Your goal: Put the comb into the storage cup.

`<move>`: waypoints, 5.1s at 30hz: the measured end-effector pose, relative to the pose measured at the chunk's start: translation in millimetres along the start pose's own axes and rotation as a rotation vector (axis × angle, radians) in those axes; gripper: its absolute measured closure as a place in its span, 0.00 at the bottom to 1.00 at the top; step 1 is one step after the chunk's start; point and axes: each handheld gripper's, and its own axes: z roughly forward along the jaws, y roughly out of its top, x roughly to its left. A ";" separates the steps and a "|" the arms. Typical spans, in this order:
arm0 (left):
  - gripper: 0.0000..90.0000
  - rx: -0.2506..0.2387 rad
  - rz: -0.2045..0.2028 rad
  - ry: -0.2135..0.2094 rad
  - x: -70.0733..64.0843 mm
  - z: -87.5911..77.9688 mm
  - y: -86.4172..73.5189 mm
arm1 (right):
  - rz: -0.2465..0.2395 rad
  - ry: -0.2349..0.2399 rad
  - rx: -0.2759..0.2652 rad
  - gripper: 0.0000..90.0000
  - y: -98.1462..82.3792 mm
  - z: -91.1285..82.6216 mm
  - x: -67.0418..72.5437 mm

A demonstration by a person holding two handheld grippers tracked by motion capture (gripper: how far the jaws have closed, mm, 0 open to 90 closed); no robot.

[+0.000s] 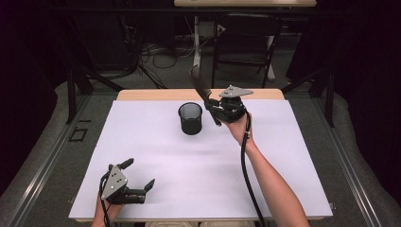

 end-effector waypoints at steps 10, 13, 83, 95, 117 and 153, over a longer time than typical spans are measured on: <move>0.00 0.001 -0.001 0.000 0.1 0.0 -0.1 | -0.003 0.005 -0.016 0.81 1.1 5.1 0.6; 0.00 0.002 -0.003 -0.001 -0.2 0.2 -0.2 | -0.004 0.008 -0.019 0.81 1.3 6.6 1.3; 0.00 0.000 0.004 -0.007 -0.8 0.5 0.5 | -0.026 0.010 -0.249 0.81 10.6 38.2 8.1; 0.00 0.001 0.001 -0.008 -0.9 1.0 0.4 | -0.014 0.035 -0.273 0.81 7.5 44.0 10.2; 0.00 0.001 0.003 -0.008 -0.9 0.6 0.4 | -0.014 0.038 -0.299 0.81 5.9 54.6 13.3; 0.00 -0.001 0.006 -0.009 -1.0 0.7 0.6 | -0.017 0.034 -0.307 0.81 4.6 70.8 16.1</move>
